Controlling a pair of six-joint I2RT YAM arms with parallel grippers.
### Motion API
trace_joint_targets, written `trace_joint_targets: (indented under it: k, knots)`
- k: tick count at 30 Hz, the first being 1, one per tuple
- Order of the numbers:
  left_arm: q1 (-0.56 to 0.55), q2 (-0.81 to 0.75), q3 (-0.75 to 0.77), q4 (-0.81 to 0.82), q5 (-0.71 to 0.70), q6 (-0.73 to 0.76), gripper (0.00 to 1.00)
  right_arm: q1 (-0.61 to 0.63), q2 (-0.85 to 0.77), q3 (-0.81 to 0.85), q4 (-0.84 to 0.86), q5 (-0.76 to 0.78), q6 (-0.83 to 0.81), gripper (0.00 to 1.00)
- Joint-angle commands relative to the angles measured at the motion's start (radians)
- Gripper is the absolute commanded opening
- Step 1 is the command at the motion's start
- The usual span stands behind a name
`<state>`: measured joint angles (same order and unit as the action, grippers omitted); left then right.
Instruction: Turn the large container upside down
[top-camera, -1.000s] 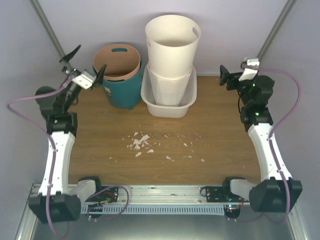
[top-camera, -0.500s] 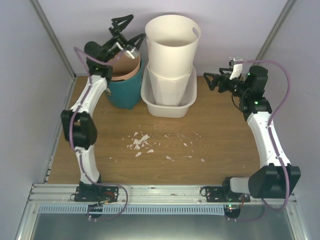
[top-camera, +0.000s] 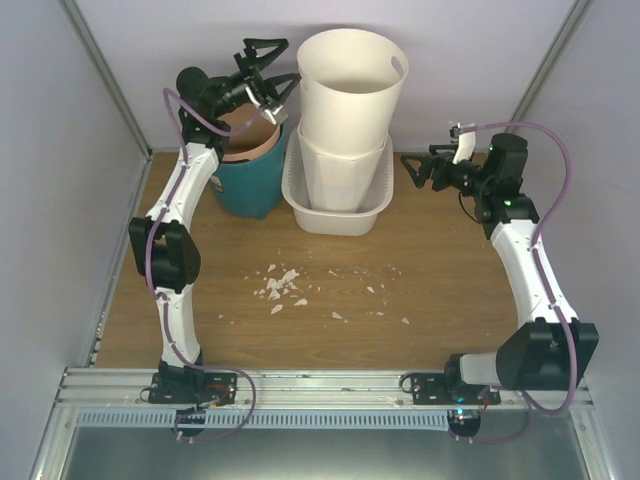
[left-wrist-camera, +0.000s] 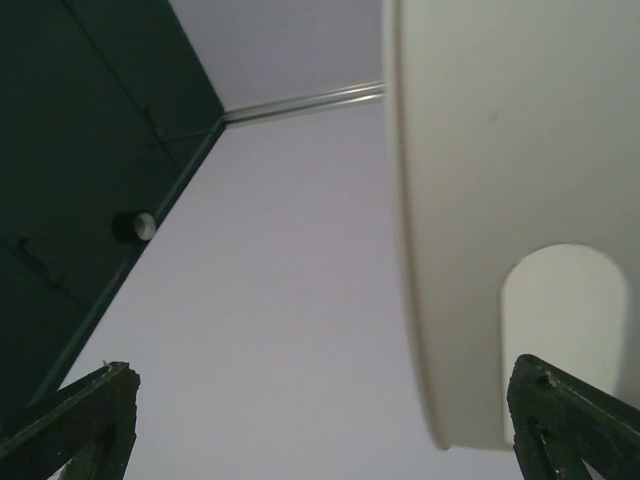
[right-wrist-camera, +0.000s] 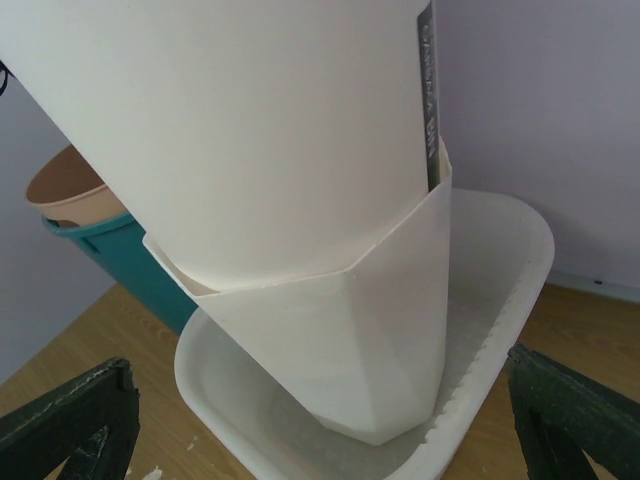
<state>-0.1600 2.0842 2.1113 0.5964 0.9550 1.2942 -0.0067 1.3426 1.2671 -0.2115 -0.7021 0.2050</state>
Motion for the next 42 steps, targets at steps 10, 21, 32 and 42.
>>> trace_joint_targets:
  k: [10,21,32,42]
  knots:
    - [-0.026,0.010,-0.009,-0.030,0.005,0.217,0.99,0.007,-0.001,-0.037,-0.010,0.009,-0.020,1.00]
    - [-0.112,0.145,0.045,0.297,-0.151,0.075,0.99,0.007,-0.005,-0.054,-0.011,0.015,-0.015,1.00]
    - [-0.124,0.198,0.141,0.543,-0.387,-0.057,0.99,0.007,-0.026,-0.073,0.009,0.063,-0.002,1.00]
    - [-0.125,0.202,0.163,0.648,-0.401,-0.065,0.99,0.007,-0.059,-0.136,0.045,0.088,0.001,1.00]
